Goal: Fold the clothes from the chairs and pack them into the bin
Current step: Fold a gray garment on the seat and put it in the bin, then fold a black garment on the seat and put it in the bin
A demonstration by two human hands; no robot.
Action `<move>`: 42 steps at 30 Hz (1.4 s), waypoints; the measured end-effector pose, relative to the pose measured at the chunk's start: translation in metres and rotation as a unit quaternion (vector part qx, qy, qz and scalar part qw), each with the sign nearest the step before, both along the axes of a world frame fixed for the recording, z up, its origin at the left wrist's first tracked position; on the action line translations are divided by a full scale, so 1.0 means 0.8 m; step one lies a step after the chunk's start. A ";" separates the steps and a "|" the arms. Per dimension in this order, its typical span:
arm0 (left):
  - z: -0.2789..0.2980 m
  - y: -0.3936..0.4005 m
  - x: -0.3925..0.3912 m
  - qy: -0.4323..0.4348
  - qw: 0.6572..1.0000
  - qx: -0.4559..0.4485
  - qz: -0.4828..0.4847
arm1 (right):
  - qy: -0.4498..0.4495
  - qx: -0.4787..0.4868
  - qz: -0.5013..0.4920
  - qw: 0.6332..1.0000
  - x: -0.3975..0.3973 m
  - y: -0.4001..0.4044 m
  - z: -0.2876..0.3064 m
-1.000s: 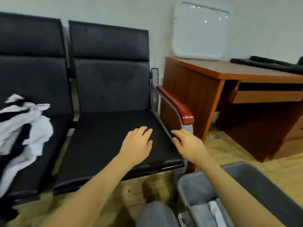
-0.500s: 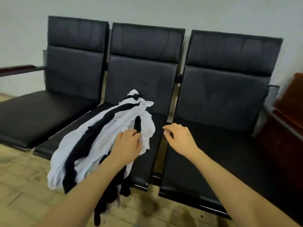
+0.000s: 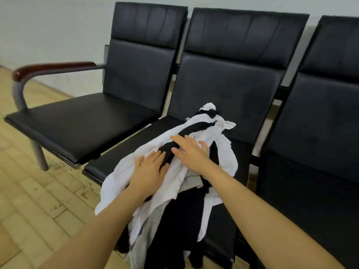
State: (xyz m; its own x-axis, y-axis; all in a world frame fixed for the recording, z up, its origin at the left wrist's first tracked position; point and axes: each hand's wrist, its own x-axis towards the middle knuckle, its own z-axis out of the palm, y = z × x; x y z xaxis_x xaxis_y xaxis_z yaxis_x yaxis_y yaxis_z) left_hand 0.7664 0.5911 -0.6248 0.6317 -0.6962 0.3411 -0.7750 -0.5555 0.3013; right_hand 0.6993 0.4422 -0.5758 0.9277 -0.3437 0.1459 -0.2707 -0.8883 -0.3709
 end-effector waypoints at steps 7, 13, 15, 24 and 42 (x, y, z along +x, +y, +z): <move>-0.018 0.009 -0.008 0.018 0.994 -0.104 0.012 | -0.058 -0.056 -0.080 0.994 0.004 -0.001 -0.035; -0.004 0.005 0.012 0.021 0.987 -0.113 0.108 | -0.107 -0.002 -0.118 0.987 0.001 0.008 -0.051; -0.005 0.005 0.008 0.007 0.989 -0.131 0.073 | -0.150 0.031 -0.130 0.980 -0.007 0.006 -0.048; 0.013 -0.004 -0.029 -0.031 0.991 -0.131 -0.024 | -0.316 0.212 -0.057 0.923 -0.089 -0.003 0.026; 0.125 -0.028 -0.126 0.030 0.947 -0.304 -0.096 | -0.420 0.227 -0.140 0.868 -0.228 -0.024 0.099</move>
